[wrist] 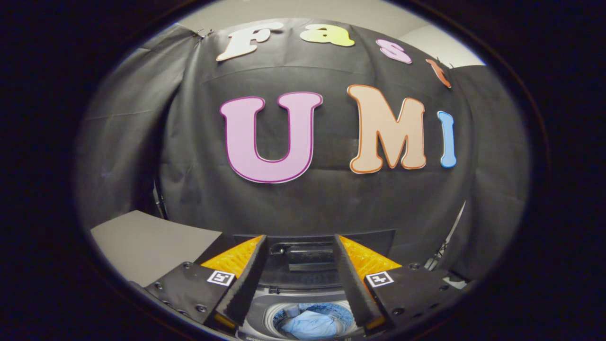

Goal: Put the clothes into the washing machine and then close the washing machine lid.

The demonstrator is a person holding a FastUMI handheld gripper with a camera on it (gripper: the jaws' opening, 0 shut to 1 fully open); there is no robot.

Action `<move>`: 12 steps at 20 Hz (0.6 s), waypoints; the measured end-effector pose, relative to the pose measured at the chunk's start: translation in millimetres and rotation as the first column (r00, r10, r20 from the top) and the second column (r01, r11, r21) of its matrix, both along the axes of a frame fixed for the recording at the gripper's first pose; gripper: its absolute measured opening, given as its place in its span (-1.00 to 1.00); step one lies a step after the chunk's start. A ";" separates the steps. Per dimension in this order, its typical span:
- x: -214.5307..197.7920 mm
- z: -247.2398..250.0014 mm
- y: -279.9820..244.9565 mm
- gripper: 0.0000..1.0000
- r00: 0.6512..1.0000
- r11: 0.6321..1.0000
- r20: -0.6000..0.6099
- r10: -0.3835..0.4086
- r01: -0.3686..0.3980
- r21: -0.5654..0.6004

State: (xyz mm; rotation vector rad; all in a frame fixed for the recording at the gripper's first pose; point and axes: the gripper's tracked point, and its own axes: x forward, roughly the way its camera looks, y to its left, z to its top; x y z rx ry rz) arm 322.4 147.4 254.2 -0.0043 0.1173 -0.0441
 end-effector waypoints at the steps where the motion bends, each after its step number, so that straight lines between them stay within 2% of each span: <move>1: 6.0 -0.5 0.1 0.79 1.000 1.000 -0.003 -0.001 0.001 0.006; 7: 68.4 -8.7 -4.9 0.83 0.999 0.999 -0.026 -0.039 0.038 -0.038; 12: 123.5 -43.6 -11.2 0.83 0.992 0.989 -0.085 -0.088 0.077 -0.128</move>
